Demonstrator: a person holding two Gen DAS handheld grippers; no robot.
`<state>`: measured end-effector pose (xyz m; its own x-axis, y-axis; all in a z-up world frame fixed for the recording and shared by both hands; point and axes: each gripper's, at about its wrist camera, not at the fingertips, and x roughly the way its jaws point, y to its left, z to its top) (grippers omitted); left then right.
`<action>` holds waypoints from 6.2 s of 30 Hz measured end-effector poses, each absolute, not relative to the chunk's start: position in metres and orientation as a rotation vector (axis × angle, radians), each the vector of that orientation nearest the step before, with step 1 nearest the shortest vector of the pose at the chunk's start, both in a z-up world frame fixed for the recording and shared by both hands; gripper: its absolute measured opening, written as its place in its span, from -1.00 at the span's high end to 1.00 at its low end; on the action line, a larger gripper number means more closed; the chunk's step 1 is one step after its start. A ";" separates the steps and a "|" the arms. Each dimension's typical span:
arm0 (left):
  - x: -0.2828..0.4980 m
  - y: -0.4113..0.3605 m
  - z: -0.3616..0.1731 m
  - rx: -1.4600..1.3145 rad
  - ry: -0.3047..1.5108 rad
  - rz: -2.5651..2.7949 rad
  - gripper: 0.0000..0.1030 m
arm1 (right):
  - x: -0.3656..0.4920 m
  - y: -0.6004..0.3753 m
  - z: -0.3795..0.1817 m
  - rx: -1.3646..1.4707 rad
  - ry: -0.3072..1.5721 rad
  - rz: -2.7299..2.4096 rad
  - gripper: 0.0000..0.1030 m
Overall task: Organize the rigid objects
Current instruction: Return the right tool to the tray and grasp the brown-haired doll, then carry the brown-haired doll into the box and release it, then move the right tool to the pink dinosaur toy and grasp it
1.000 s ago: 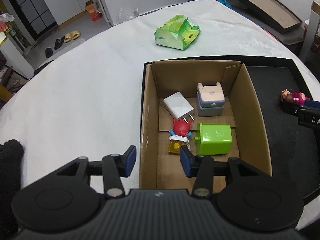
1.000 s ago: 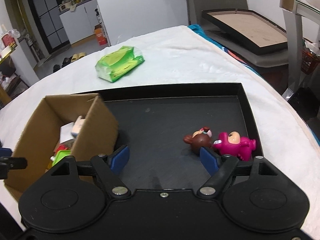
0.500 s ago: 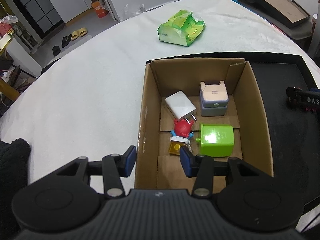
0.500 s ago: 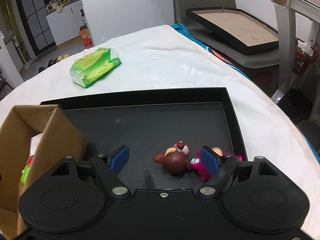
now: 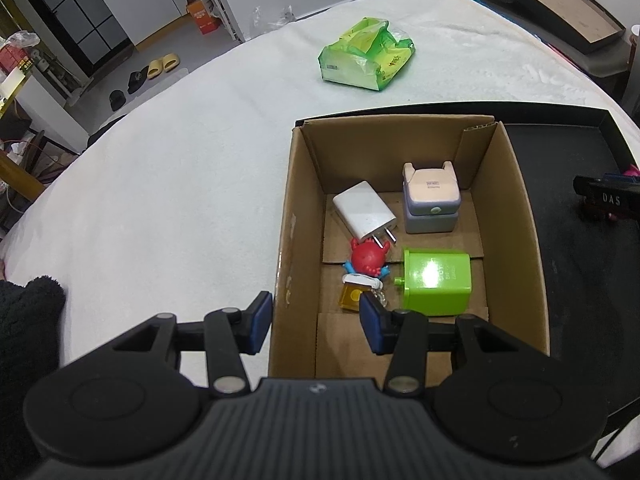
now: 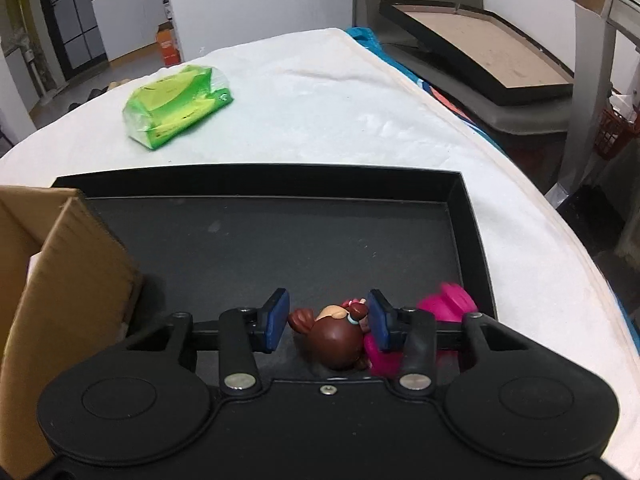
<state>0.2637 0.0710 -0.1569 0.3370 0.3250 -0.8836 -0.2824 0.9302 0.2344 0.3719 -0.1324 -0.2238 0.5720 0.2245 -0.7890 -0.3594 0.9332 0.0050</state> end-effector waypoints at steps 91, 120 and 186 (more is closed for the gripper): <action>0.222 0.138 -0.153 -0.250 1.084 0.247 0.84 | 0.263 -0.056 -0.130 -0.173 0.879 0.447 -0.10; 0.241 0.099 -0.152 -0.036 1.151 0.369 0.68 | 0.279 -0.140 -0.169 -0.039 0.883 0.412 -0.48; 0.257 0.093 -0.146 -0.105 1.166 0.390 0.00 | 0.326 -0.155 -0.163 0.016 0.861 0.406 0.17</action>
<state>0.2571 0.0925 -0.1460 0.3349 0.2441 -0.9101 -0.3523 0.9283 0.1193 0.3255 -0.1550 -0.1634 0.5804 0.3532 -0.7337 -0.3408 0.9237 0.1751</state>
